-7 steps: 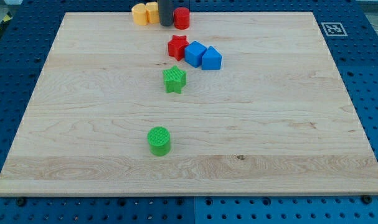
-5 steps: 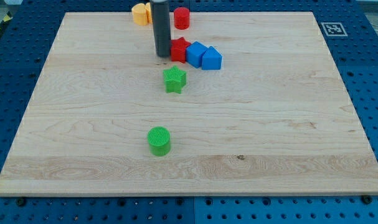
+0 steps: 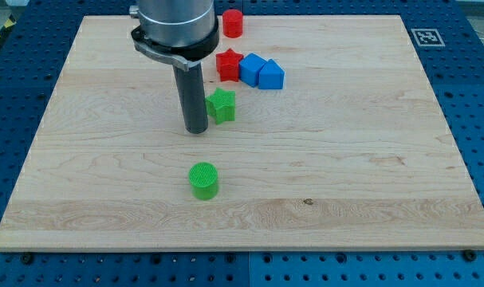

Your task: Move the red star into the red circle towards the top center

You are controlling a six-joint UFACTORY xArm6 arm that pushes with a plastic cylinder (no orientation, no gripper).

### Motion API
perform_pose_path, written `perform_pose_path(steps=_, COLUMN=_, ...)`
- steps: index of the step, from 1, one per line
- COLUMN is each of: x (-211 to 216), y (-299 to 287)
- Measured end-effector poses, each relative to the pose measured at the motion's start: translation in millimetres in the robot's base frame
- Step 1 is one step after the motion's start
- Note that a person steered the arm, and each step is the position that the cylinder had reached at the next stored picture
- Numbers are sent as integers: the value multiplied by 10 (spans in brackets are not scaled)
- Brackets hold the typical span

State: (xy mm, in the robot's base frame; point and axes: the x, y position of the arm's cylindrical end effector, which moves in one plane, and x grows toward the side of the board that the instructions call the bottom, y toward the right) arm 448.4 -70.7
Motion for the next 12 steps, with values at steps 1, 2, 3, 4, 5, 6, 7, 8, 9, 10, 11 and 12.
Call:
perform_pose_path(steps=1, x=-200, y=0)
perform_pose_path(steps=2, x=-222, y=-64)
perform_pose_path(steps=3, x=-304, y=-98)
perform_pose_path(steps=4, x=-308, y=85)
perform_pose_path(steps=5, x=-308, y=337)
perform_pose_path(steps=6, x=-364, y=375)
perform_pose_path(steps=7, x=-608, y=342)
perform_pose_path(steps=8, x=-921, y=247)
perform_pose_path(steps=9, x=-1240, y=224)
perform_pose_path(steps=10, x=-1285, y=377)
perform_pose_path(steps=11, x=-1091, y=474)
perform_pose_path(steps=12, x=-808, y=474)
